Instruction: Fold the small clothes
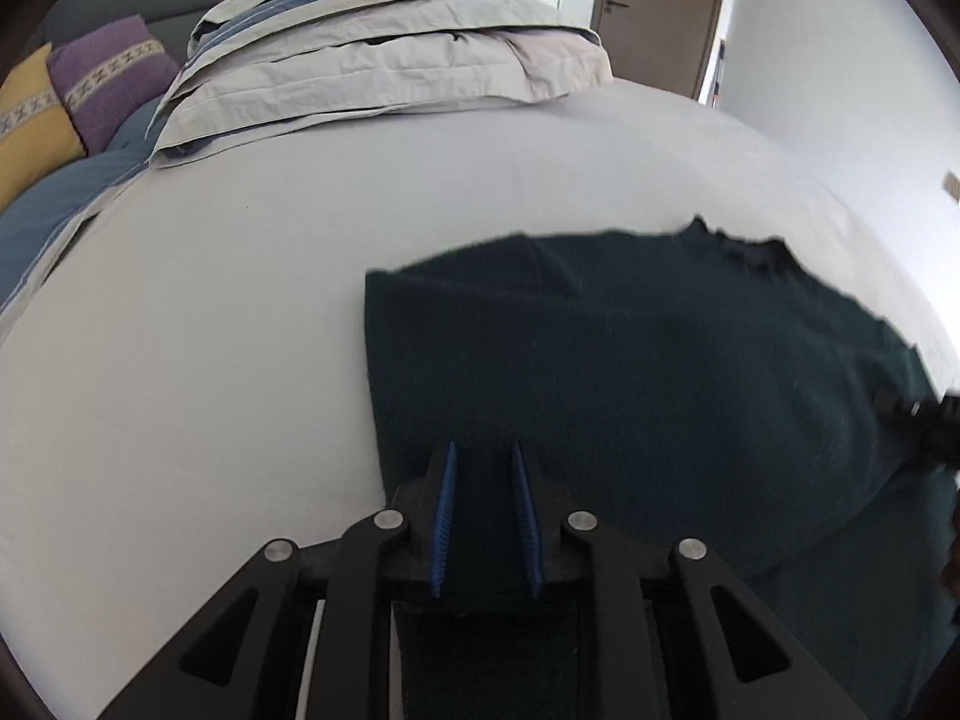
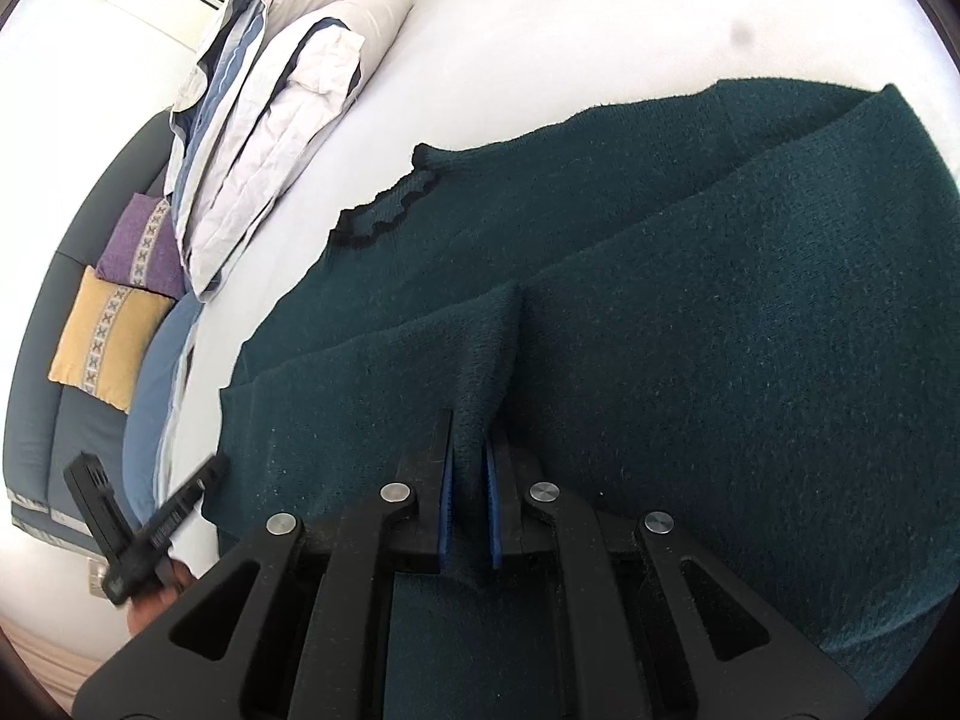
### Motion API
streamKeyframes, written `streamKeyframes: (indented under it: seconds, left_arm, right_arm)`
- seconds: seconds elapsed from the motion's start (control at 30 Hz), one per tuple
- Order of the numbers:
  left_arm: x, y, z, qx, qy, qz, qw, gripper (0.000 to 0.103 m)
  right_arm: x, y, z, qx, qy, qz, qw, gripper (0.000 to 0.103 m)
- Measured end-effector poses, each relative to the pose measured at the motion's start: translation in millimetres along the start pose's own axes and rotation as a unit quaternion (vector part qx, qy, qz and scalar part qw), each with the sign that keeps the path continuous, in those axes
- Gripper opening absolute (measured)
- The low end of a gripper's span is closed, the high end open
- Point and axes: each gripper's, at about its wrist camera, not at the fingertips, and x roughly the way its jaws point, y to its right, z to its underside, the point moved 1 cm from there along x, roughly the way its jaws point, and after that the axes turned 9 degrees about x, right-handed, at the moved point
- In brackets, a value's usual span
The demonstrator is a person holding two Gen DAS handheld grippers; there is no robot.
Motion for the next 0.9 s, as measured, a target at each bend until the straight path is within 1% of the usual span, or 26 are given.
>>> streamKeyframes:
  seconds: [0.1,0.17,0.23,0.33,0.37,0.43,0.47,0.5,0.53,0.57,0.6,0.63,0.67,0.7,0.77,0.8,0.9]
  left_arm:
    - [-1.9,0.0,4.9,0.001,0.003,-0.003,1.0,0.024]
    - [3.6,-2.6,5.7,-0.001,0.001,0.002,1.0,0.025]
    - [5.7,-5.2,6.4,-0.009,0.003,0.009,0.9999,0.025]
    - [5.1,-7.3,7.6,-0.018,0.005,0.018,0.9997,0.025]
    - [4.5,-10.7,7.3,-0.026,0.004,0.028,0.9993,0.025]
    - [-1.6,-17.4,8.7,-0.043,0.0,0.045,0.9981,0.025]
    - [-9.5,-22.6,10.1,-0.055,-0.003,0.052,0.9971,0.025]
    - [-19.2,-26.2,13.0,-0.061,-0.001,0.055,0.9966,0.027]
    - [-31.4,-29.8,18.0,-0.062,0.003,0.048,0.9969,0.042]
    - [-43.9,-33.8,25.5,-0.063,0.005,0.032,0.9975,0.056]
    - [-55.2,-38.4,33.6,-0.066,0.01,0.027,0.9974,0.058]
    - [-67.6,-43.7,43.9,-0.073,0.014,0.029,0.9968,0.058]
    - [-81.0,-49.2,57.5,-0.083,0.012,0.034,0.9959,0.058]
    - [-88.0,-51.7,65.7,-0.088,0.009,0.037,0.9954,0.058]
    - [-106.6,-54.3,91.9,-0.102,-0.005,0.048,0.9936,0.058]
    - [-111.6,-54.3,100.5,-0.105,-0.012,0.055,0.9929,0.058]
    - [-130.3,-48.0,135.0,-0.114,-0.035,0.077,0.9899,0.058]
  right_arm:
    - [-0.7,-2.4,-3.1,-0.006,0.006,0.018,1.0,0.007]
    - [3.7,-2.0,-4.5,-0.016,0.006,0.027,0.999,0.006]
    - [6.9,2.8,-5.8,-0.015,0.007,0.019,1.0,0.006]
    - [5.4,11.2,-7.4,0.002,0.009,-0.002,1.0,0.005]
    - [3.4,13.4,-6.9,0.008,0.011,-0.005,1.0,0.005]
    - [-8.2,16.6,-3.3,0.02,0.024,0.004,1.0,0.007]
    - [-15.1,17.3,-1.2,0.021,0.031,0.012,0.999,0.011]
    - [-29.8,16.7,3.9,0.018,0.046,0.028,0.998,0.017]
    - [-41.8,16.8,8.8,0.012,0.057,0.034,0.998,0.022]
    - [-54.5,17.7,14.6,0.007,0.068,0.036,0.997,0.038]
    - [-69.6,19.7,22.5,0.006,0.08,0.034,0.996,0.056]
    - [-86.2,22.5,33.2,0.007,0.09,0.026,0.996,0.061]
    - [-98.6,25.0,41.9,0.005,0.094,0.019,0.995,0.064]
    - [-111.0,27.1,52.4,0.001,0.094,0.013,0.995,0.064]
    - [-134.4,32.4,75.5,-0.005,0.094,0.006,0.996,0.064]
    - [-147.0,36.1,91.3,-0.007,0.09,0.001,0.996,0.064]
    - [-170.5,44.9,126.8,-0.013,0.08,0.001,0.997,0.064]
